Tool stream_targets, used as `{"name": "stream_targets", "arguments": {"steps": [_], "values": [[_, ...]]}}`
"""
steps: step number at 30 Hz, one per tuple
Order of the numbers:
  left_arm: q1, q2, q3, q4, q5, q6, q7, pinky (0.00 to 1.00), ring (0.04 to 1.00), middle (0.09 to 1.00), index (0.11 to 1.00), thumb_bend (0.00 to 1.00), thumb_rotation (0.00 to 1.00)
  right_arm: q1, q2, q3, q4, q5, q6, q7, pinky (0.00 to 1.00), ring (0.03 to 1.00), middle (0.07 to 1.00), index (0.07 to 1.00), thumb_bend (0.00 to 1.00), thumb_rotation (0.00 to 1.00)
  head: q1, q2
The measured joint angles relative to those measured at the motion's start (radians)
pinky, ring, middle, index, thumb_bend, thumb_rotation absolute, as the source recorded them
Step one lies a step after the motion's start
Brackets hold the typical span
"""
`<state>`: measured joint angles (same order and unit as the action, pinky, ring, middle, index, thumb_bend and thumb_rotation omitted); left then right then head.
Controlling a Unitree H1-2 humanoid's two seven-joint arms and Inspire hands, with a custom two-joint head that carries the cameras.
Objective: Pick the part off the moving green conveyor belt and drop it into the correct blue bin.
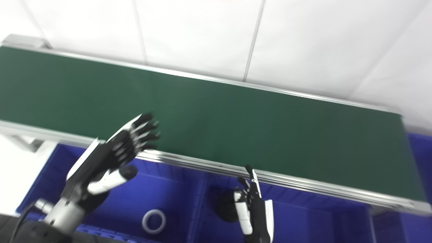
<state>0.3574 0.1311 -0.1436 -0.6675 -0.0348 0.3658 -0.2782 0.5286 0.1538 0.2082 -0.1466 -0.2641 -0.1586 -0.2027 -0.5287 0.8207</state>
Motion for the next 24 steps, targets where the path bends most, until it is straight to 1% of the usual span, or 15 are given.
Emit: {"name": "stream_targets", "arguments": {"steps": [1, 2, 4, 5, 6, 8, 9, 10, 13, 14, 17, 20, 21, 24], "values": [[-0.002, 0.006, -0.003, 0.032, 0.0, -0.01, -0.002, 0.9, 0.944, 1.0, 1.0, 0.55, 0.57, -0.002, 0.003, -0.006, 0.013, -0.011, -0.004, -0.025, 0.81, 0.904, 1.0, 0.992, 0.74, 1.0, -0.001, -0.009], [-0.004, 0.015, -0.002, 0.055, 0.0, -0.022, -0.004, 0.91, 0.944, 0.999, 1.0, 0.56, 0.57, -0.003, 0.005, -0.009, 0.019, -0.023, -0.004, -0.042, 0.82, 0.905, 1.0, 0.997, 0.74, 1.0, -0.039, -0.018], [-0.013, 0.044, 0.0, 0.094, -0.001, -0.054, -0.011, 0.91, 0.945, 0.999, 1.0, 0.56, 0.56, -0.006, 0.006, -0.012, 0.033, -0.037, -0.004, -0.083, 0.83, 0.907, 1.0, 1.0, 0.73, 1.0, -0.045, -0.02], [-0.018, 0.056, 0.003, 0.11, -0.001, -0.068, -0.012, 0.91, 0.946, 0.999, 1.0, 0.56, 0.56, -0.009, 0.006, -0.012, 0.04, -0.043, -0.004, -0.096, 0.83, 0.908, 1.0, 1.0, 0.73, 1.0, -0.078, -0.028], [-0.022, 0.066, 0.006, 0.129, -0.002, -0.089, -0.012, 0.93, 0.956, 1.0, 1.0, 0.56, 0.56, -0.011, 0.006, -0.013, 0.047, -0.047, -0.004, -0.106, 0.85, 0.918, 1.0, 1.0, 0.73, 1.0, -0.108, -0.034], [-0.024, 0.076, 0.009, 0.15, -0.002, -0.105, -0.012, 0.94, 0.962, 1.0, 1.0, 0.55, 0.55, -0.016, 0.005, -0.013, 0.056, -0.055, -0.004, -0.124, 0.86, 0.927, 1.0, 1.0, 0.72, 1.0, -0.12, -0.037], [-0.024, 0.08, 0.009, 0.163, -0.005, -0.117, -0.013, 0.95, 0.97, 1.0, 1.0, 0.54, 0.56, -0.02, 0.004, -0.013, 0.063, -0.055, -0.004, -0.136, 0.89, 0.934, 1.0, 1.0, 0.71, 1.0, -0.144, -0.044], [-0.023, 0.085, 0.008, 0.169, -0.006, -0.119, -0.017, 0.96, 0.976, 1.0, 1.0, 0.55, 0.56, -0.025, 0.003, -0.013, 0.074, -0.055, -0.004, -0.141, 0.91, 0.936, 1.0, 1.0, 0.7, 1.0, -0.145, -0.045], [-0.022, 0.103, 0.008, 0.174, -0.007, -0.124, -0.03, 0.97, 0.987, 1.0, 1.0, 0.56, 0.57, -0.035, 0.0, -0.013, 0.102, -0.055, -0.005, -0.148, 0.9, 0.934, 1.0, 1.0, 0.7, 1.0, -0.154, -0.046], [-0.022, 0.104, 0.01, 0.176, -0.014, -0.125, -0.031, 0.97, 0.989, 1.0, 1.0, 0.56, 0.57, -0.037, -0.001, -0.013, 0.108, -0.054, -0.005, -0.153, 0.9, 0.934, 1.0, 1.0, 0.71, 1.0, -0.163, -0.046], [-0.022, 0.101, 0.011, 0.185, -0.015, -0.136, -0.031, 0.97, 0.995, 1.0, 1.0, 0.57, 0.57, -0.046, -0.002, -0.013, 0.115, -0.054, -0.005, -0.161, 0.93, 0.93, 1.0, 1.0, 0.73, 1.0, -0.174, -0.041], [-0.021, 0.099, 0.021, 0.201, -0.016, -0.174, -0.031, 0.99, 1.0, 1.0, 1.0, 0.58, 0.57, -0.054, -0.003, -0.012, 0.126, -0.054, -0.012, -0.163, 0.92, 0.927, 1.0, 1.0, 0.72, 1.0, -0.178, -0.041], [-0.022, 0.099, 0.025, 0.204, -0.023, -0.189, -0.03, 1.0, 1.0, 1.0, 1.0, 0.57, 0.57, -0.057, -0.004, -0.012, 0.134, -0.053, -0.021, -0.163, 0.9, 0.923, 0.994, 1.0, 0.71, 1.0, -0.178, -0.041], [-0.022, 0.094, 0.039, 0.222, -0.03, -0.242, -0.029, 1.0, 1.0, 1.0, 1.0, 0.57, 0.56, -0.066, -0.008, -0.009, 0.153, -0.038, -0.07, -0.162, 0.87, 0.915, 0.98, 1.0, 0.7, 1.0, -0.168, -0.043]]}}
